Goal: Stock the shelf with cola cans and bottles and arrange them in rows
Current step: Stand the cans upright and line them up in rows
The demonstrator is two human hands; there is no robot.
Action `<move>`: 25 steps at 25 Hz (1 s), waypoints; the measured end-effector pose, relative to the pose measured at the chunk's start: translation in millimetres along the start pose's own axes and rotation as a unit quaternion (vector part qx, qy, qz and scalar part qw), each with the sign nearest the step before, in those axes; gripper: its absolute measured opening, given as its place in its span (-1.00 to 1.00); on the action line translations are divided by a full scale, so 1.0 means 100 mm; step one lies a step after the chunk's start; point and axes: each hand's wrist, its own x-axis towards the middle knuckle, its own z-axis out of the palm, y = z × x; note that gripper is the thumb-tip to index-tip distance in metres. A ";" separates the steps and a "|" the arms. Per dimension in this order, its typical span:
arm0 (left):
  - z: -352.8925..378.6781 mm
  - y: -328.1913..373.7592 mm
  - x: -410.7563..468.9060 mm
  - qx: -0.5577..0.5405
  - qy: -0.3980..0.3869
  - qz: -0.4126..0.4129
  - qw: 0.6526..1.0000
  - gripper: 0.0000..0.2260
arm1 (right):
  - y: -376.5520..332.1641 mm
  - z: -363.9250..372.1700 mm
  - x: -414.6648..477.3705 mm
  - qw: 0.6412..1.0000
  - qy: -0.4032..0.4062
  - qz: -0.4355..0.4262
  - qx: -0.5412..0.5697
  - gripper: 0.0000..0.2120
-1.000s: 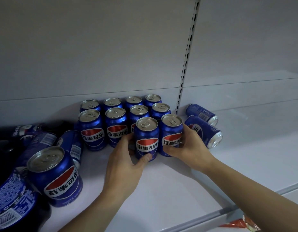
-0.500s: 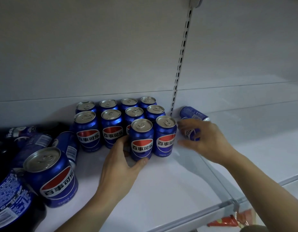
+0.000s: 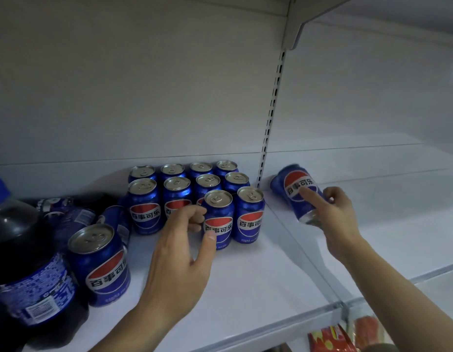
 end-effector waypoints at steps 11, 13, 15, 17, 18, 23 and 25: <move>-0.21 0.18 0.16 -0.176 -0.017 -0.041 0.983 -0.32 | -0.91 1.08 -0.95 0.923 -0.348 -0.156 -0.054 -0.57; -0.29 0.13 0.16 -0.113 0.071 -0.029 0.991 -0.31 | -1.17 1.30 -0.82 0.877 -0.381 -0.234 -0.177 -0.59; -0.33 0.04 0.18 -0.079 0.125 -0.033 0.989 -0.31 | -1.34 1.53 -0.68 0.812 -0.415 -0.298 -0.284 -0.52; -0.33 -0.09 0.19 -0.060 0.134 -0.058 0.987 -0.37 | -1.35 1.72 -0.60 0.749 -0.426 -0.346 -0.371 -0.47; -0.32 -0.16 0.19 -0.050 0.130 -0.075 0.987 -0.40 | -1.32 1.77 -0.58 0.726 -0.427 -0.359 -0.402 -0.47; -0.14 -0.36 0.11 -0.033 0.121 -0.105 0.987 -0.44 | -0.94 1.78 -0.47 0.694 -0.398 -0.358 -0.482 -0.40; -0.08 -0.43 0.11 -0.027 0.122 -0.115 0.985 -0.43 | -0.85 1.78 -0.44 0.689 -0.401 -0.350 -0.493 -0.37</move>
